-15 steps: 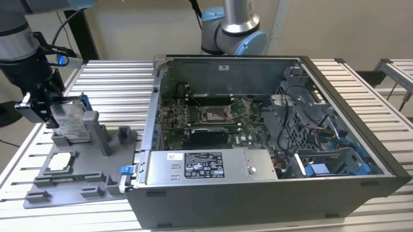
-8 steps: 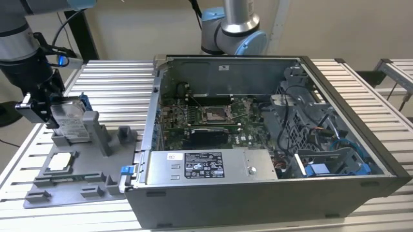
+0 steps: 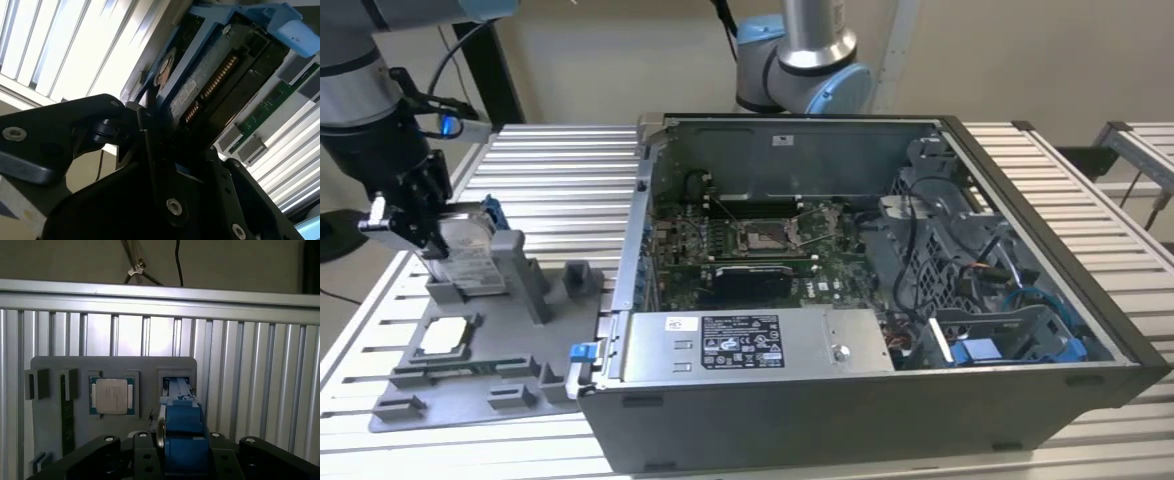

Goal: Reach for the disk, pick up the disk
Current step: 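Pick up the disk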

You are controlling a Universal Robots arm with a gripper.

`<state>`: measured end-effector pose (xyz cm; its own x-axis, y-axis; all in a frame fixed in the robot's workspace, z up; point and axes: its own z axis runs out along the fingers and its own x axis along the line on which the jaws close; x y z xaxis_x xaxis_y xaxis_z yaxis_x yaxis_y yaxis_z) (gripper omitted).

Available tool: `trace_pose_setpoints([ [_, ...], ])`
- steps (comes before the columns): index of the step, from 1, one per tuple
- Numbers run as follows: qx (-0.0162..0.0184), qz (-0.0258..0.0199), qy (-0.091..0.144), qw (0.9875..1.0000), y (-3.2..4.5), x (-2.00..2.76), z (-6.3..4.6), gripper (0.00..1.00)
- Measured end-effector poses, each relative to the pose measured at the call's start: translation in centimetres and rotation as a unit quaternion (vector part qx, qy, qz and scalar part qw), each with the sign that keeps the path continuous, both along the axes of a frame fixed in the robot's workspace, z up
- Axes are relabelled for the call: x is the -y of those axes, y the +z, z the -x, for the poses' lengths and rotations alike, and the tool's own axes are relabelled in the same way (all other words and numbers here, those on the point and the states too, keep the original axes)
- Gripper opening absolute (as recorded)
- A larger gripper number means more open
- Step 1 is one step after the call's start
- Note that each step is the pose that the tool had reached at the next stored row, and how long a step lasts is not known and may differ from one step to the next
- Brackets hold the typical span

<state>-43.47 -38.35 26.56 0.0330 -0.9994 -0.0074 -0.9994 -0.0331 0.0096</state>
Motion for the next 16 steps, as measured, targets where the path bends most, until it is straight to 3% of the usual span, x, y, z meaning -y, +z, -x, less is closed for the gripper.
trace_pose_setpoints([
  [16,0.0,0.0,0.0,1.0,-0.11,0.0,0.0,0.0],
])
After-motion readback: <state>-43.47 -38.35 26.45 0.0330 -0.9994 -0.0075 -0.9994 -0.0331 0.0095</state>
